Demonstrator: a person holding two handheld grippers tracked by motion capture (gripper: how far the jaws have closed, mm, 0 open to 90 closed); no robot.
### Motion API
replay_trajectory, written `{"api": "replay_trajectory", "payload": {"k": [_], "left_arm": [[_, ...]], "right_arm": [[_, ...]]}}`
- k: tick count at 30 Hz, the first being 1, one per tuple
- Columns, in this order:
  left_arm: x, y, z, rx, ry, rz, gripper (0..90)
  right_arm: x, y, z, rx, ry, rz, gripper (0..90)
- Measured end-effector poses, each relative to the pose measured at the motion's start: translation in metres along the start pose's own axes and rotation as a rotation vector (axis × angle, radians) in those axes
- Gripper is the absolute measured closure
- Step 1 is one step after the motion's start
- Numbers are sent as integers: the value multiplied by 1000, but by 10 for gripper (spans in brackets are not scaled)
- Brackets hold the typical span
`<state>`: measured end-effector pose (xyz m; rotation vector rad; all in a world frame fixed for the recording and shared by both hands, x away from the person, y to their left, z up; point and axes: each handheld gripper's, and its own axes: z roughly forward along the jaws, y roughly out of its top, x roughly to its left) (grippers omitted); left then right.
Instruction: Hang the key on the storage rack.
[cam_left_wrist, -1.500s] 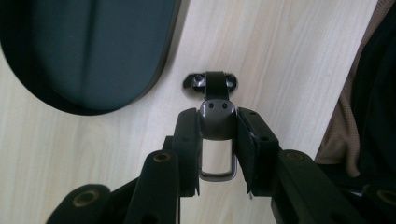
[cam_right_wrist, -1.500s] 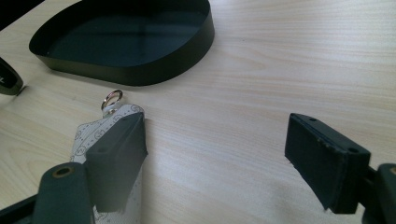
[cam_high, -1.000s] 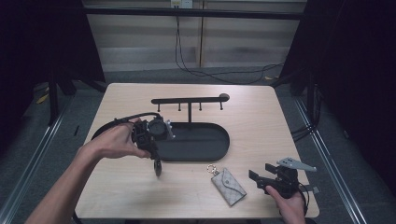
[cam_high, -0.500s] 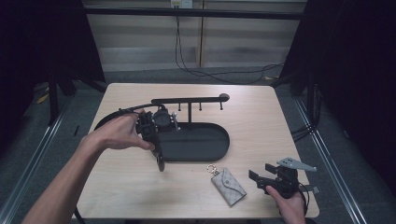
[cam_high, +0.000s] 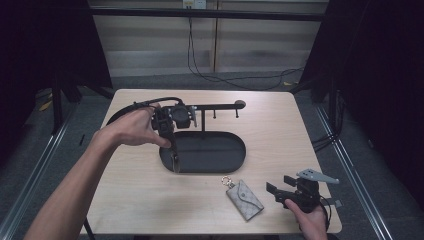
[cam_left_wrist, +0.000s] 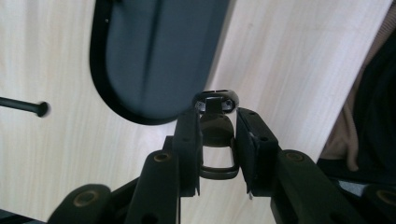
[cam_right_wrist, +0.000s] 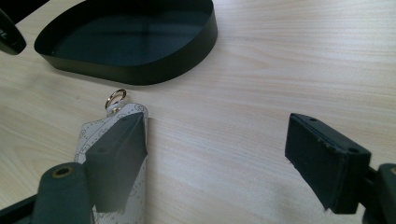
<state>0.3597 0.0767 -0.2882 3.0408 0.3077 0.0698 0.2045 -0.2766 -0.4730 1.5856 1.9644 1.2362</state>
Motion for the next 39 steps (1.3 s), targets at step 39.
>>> {"api": "replay_trajectory", "payload": {"k": [39], "left_arm": [[77,5,0,65,11,-391,710]], "right_arm": [[1,0,-1,5,13,-17,205]]}}
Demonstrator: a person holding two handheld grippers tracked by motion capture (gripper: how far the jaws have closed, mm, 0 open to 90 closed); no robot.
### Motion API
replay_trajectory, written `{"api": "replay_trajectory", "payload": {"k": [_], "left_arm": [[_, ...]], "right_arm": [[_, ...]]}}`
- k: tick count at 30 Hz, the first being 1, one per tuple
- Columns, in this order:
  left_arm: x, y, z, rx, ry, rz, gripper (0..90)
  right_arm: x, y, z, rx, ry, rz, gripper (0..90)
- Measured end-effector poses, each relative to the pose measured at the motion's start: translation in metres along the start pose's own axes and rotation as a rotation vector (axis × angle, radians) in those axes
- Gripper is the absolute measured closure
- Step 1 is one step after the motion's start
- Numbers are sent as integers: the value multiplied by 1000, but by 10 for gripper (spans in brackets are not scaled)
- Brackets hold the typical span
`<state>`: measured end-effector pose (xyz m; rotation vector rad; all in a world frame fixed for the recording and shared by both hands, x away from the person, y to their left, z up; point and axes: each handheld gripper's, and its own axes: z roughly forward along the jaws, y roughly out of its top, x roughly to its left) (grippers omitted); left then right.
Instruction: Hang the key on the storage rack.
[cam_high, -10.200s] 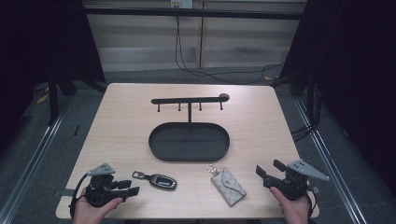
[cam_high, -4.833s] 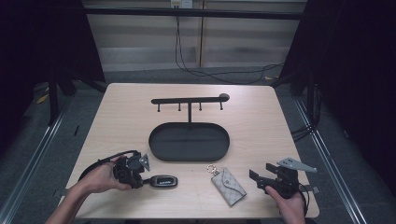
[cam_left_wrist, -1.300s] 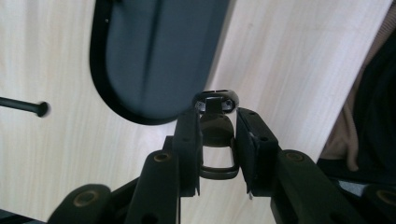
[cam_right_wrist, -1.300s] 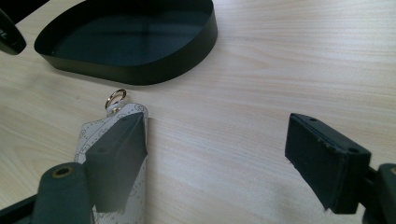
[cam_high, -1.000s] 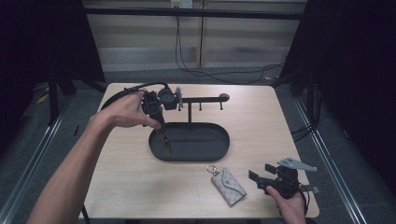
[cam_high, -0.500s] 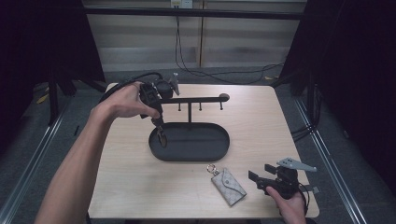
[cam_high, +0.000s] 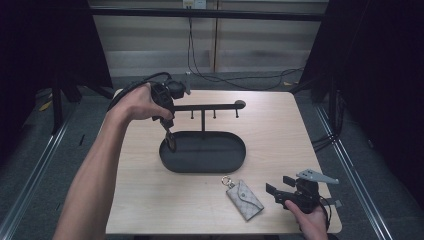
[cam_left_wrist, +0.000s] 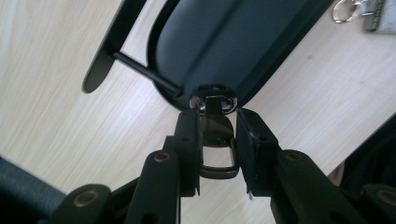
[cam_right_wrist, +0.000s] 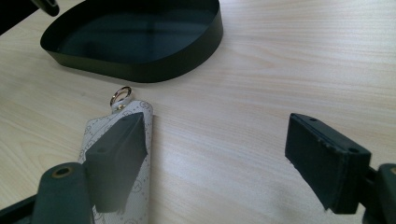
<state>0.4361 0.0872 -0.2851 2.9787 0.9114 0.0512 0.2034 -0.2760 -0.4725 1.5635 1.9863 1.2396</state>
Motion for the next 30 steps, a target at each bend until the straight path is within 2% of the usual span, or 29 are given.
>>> {"api": "replay_trajectory", "payload": {"k": [1,2,4,5,6,7,10,11,12,14,15,17,19,20,22,23,25,26,27,29,30], "left_arm": [[2,2,1,11,-9,-36,710],[2,2,1,11,-9,-36,710],[6,4,3,25,4,-76,710],[9,5,5,26,12,-125,710],[9,5,5,26,12,-125,710],[11,6,6,29,7,-187,709],[11,7,5,19,8,-204,710],[11,9,4,13,-3,-226,710],[11,9,4,-3,4,-237,709],[11,12,2,5,-11,-271,709],[11,14,3,13,-17,-269,710],[11,16,4,9,-14,-303,710],[12,17,4,20,-9,-301,710],[12,18,4,19,-12,-325,710],[13,18,3,23,-14,-324,710],[13,19,2,20,-6,-345,710],[14,20,2,28,-11,-346,710],[14,20,1,27,-13,-359,710],[13,22,1,28,-14,-351,710],[12,25,1,32,-13,-380,710],[12,25,1,32,-13,-380,709]], "right_arm": [[0,0,0,0,2,0,205],[0,0,0,0,2,0,205],[1,0,0,1,3,-3,205],[1,0,0,0,3,-5,205],[1,0,0,0,3,-5,205],[1,0,0,0,3,-5,205],[1,0,0,3,4,-4,205],[2,0,0,4,6,-5,205],[2,0,0,5,7,-4,205],[2,0,0,4,4,-5,205],[2,0,0,3,3,-5,205],[2,0,0,3,1,-6,205],[2,0,0,3,2,-5,205],[2,0,0,4,3,-6,205],[2,0,0,4,4,-5,205],[2,0,0,4,4,-9,205],[2,0,0,5,4,-8,205],[2,0,0,5,4,-8,205],[2,0,0,6,4,-11,205],[3,0,1,6,5,-14,205],[3,0,1,6,5,-14,205]]}}
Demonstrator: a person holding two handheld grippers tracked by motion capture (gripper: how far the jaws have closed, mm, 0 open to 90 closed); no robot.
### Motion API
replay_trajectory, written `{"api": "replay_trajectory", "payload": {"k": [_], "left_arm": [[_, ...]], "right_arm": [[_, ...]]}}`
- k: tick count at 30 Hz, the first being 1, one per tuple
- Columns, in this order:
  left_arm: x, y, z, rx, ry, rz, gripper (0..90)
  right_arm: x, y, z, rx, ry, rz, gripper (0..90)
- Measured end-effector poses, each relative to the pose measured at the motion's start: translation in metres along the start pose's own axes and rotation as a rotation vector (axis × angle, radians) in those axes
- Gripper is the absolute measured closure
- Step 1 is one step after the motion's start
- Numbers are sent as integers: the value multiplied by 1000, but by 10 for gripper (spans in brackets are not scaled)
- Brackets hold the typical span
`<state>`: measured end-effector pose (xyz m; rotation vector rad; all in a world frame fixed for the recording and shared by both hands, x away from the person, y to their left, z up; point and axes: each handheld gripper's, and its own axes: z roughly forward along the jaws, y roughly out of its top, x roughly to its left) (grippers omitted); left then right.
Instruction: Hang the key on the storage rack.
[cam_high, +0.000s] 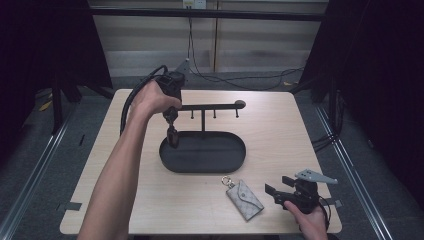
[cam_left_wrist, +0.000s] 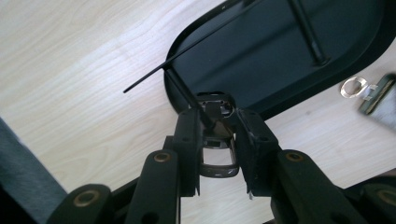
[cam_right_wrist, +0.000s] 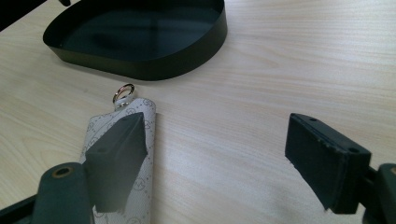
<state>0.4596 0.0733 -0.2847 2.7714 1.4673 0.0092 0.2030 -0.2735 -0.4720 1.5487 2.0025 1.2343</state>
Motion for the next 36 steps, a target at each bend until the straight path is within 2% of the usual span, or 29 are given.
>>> {"api": "replay_trajectory", "payload": {"k": [2,4,6,9,10,11,13,17,20,23,24,27,28,36], "left_arm": [[-3,2,1,13,-5,-21,709],[-2,3,0,8,7,-13,709],[-3,4,1,16,9,-36,710],[-2,3,0,16,6,-30,710],[-1,2,0,21,11,-43,710],[0,2,-1,28,9,-27,710],[-1,1,-2,17,8,-40,710],[0,1,0,21,10,-31,710],[1,1,3,20,14,-64,709],[4,2,4,25,8,-50,709],[3,2,4,21,9,-73,709],[4,4,7,27,5,-65,709],[4,5,8,20,0,-79,709],[7,9,13,28,4,-112,708]], "right_arm": [[0,0,0,-2,0,-3,205],[0,0,0,-1,-1,-4,205],[1,0,0,-1,0,-7,205],[1,0,0,-2,3,-9,205],[1,0,0,-1,3,-9,206],[1,0,0,0,1,-8,205],[1,0,0,1,2,-10,205],[2,0,1,3,3,-11,205],[2,0,0,1,-1,-11,205],[2,0,0,1,0,-10,205],[2,0,0,1,1,-10,205],[2,0,0,1,2,-11,205],[2,0,0,1,2,-10,205],[1,0,0,-1,7,-10,206]]}}
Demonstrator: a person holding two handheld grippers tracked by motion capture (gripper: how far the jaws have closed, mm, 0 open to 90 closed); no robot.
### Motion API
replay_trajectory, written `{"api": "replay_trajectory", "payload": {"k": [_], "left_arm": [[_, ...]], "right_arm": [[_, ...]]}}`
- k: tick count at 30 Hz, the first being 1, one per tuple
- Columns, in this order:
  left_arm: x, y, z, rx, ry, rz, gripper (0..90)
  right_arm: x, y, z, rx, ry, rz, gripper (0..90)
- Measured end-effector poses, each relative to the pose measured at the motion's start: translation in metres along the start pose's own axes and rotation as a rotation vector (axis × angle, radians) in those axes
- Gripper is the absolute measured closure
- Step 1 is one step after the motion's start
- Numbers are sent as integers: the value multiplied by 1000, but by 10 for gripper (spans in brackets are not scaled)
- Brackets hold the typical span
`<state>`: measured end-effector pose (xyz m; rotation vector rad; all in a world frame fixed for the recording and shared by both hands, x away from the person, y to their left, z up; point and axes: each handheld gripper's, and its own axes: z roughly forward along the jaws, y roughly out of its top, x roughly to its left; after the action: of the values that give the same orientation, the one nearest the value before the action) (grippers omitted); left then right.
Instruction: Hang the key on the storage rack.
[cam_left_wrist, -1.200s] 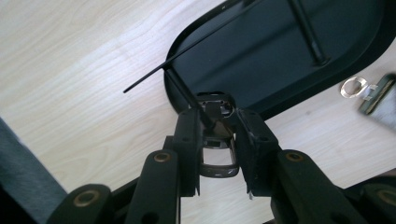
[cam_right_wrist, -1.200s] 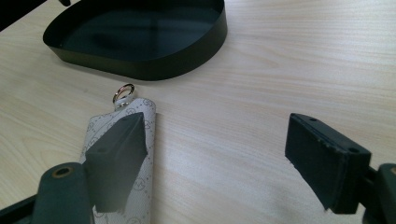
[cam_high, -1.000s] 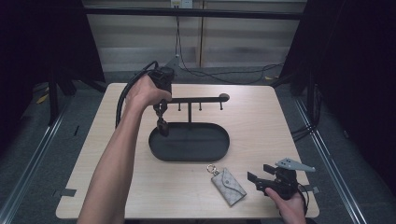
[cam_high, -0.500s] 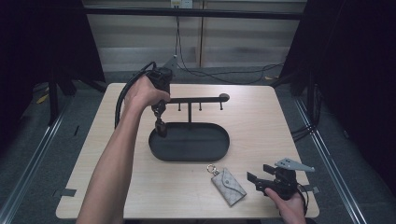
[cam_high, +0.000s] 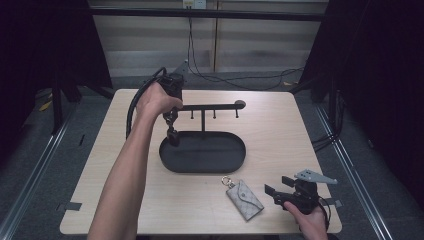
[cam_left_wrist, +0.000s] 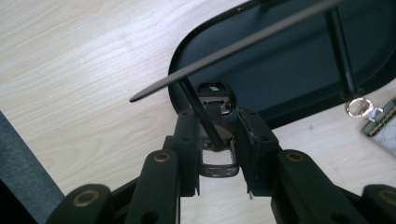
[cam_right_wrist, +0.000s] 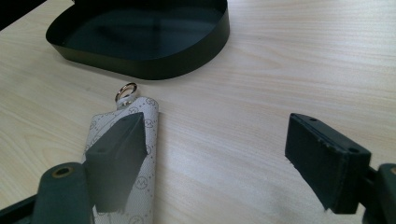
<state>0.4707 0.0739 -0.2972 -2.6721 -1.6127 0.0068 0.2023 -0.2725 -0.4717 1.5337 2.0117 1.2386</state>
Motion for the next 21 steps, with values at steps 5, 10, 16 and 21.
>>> {"api": "replay_trajectory", "payload": {"k": [5,10,16,21], "left_arm": [[1,3,2,0,1,-21,706],[3,5,3,-14,-8,-60,706],[5,6,5,-15,-21,-74,706],[6,9,8,-8,-17,-84,705]], "right_arm": [[0,0,0,1,0,-2,206],[1,0,0,1,1,-1,207],[1,0,0,1,4,-3,208],[1,0,0,2,6,-5,209]]}}
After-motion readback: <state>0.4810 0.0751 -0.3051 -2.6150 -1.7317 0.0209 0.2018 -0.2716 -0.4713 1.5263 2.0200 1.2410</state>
